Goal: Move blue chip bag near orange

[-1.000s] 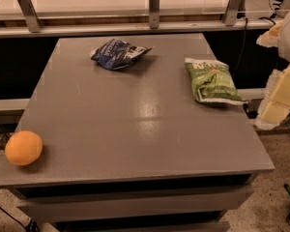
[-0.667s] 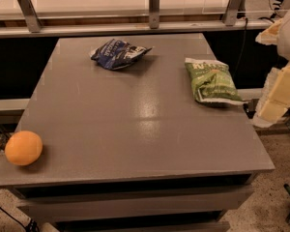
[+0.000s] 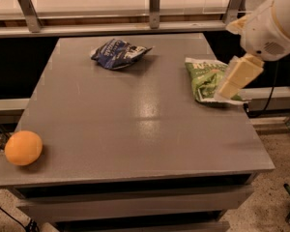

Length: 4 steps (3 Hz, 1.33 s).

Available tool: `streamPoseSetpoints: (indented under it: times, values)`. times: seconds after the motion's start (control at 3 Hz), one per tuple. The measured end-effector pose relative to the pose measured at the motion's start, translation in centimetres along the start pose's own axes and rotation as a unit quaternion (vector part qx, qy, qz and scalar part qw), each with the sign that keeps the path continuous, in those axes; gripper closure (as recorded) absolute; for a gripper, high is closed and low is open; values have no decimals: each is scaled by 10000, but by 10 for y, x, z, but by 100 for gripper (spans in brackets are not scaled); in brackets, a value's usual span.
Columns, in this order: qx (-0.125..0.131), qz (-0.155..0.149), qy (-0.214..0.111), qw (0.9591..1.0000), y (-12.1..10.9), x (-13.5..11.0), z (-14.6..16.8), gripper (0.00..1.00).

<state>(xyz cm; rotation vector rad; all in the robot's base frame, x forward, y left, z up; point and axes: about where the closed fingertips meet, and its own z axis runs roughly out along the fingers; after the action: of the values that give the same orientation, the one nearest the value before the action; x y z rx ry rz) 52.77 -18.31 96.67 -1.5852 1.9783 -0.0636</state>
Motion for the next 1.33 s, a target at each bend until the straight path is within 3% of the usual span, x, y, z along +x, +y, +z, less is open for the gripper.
streamPoseSetpoints:
  times: [0.33, 1.0, 1.33]
  values:
    - [410, -66, -599, 9973, -44, -36, 49, 0]
    - [345, -183, -924, 9950, -45, -54, 63, 0]
    - [167, -667, -1630, 9842, -50, -103, 109, 0]
